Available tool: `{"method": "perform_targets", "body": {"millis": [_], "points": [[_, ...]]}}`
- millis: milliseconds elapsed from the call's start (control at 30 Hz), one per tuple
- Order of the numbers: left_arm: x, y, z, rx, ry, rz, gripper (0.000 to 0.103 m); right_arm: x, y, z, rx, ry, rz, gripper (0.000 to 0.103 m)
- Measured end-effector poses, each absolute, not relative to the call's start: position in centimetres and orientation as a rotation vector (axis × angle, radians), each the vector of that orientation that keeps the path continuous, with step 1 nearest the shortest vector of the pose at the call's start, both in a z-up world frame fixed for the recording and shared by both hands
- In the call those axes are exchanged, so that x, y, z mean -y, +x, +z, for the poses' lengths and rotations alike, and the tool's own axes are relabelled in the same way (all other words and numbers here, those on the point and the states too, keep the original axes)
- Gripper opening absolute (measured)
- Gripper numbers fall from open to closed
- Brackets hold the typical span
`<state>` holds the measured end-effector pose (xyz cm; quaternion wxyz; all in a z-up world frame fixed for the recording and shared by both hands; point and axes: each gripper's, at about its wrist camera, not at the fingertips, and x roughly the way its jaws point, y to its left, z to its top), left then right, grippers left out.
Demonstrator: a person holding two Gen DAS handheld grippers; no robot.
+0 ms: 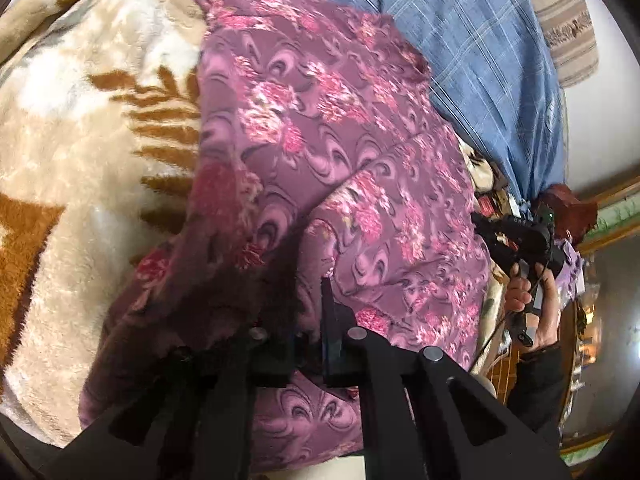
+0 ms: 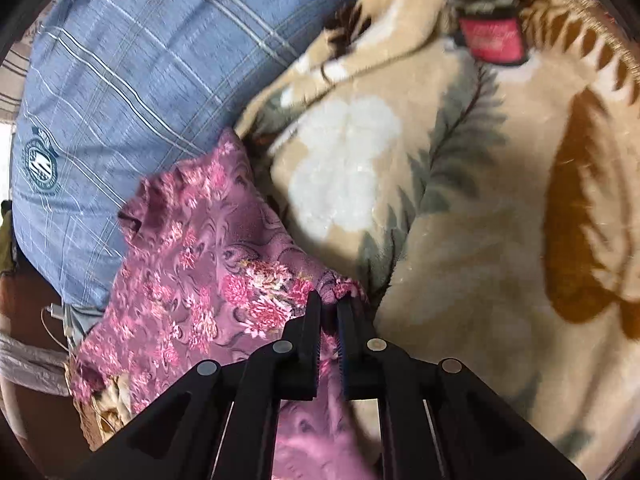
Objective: Fold small clothes
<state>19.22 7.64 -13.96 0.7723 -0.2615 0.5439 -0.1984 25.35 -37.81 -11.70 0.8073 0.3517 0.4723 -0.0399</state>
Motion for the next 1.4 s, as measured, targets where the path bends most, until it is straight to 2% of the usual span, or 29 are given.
{"method": "perform_targets", "body": {"millis": [67,133,167,200,367,433,533,567,667,733,933,1233,1400], "points": [[-8.0,19.2,-13.5,-1.158,-0.566,-0.438,0.013,36.8,24.0,-9.7,-0.952,0.722,-0.076,0.016],[-8.7,19.1,-12.4,-1.112,-0.584,-0.45,0.014,34.7,21.8,-7.0,-0.89,0.638,-0.068,0.034],[-9.2,18.9,-12.0,-1.087,-0.604,-0.451,0.015,33.6,20.6,-5.7,-0.859,0.613,-0.051,0.048],[-10.0,18.7,-11.4,-1.051,-0.629,-0.445,0.017,32.9,19.8,-4.9,-0.837,0.603,-0.034,0.054],[-13.7,17.2,-9.0,-0.873,-0.644,-0.278,0.04,26.3,14.8,-1.7,-0.769,0.527,0.101,0.057],[-15.1,17.0,-9.0,-0.843,-0.656,-0.212,0.045,22.5,14.1,-1.0,-0.763,0.456,0.16,0.057],[-16.5,16.8,-9.1,-0.804,-0.691,-0.136,0.048,17.5,13.6,0.4,-0.752,0.363,0.235,0.057],[-17.2,16.6,-9.0,-0.786,-0.704,-0.103,0.052,16.5,13.6,0.8,-0.745,0.348,0.256,0.057],[-18.6,16.3,-8.7,-0.755,-0.734,-0.048,0.059,12.9,13.7,2.1,-0.721,0.315,0.32,0.069],[-19.5,16.2,-8.6,-0.735,-0.743,-0.017,0.063,11.3,13.8,2.5,-0.727,0.318,0.352,0.069],[-20.2,16.0,-7.9,-0.73,-0.702,0.043,0.065,8.3,13.5,3.7,-0.716,0.245,0.325,0.072],[-25.9,19.5,-4.8,-0.681,-0.919,0.205,0.065,5.0,14.1,6.3,-0.67,0.244,0.451,0.072],[-30.3,23.7,-6.0,-0.646,-1.033,0.32,0.065,2.7,16.4,5.9,-0.699,0.244,0.497,0.072]]}}
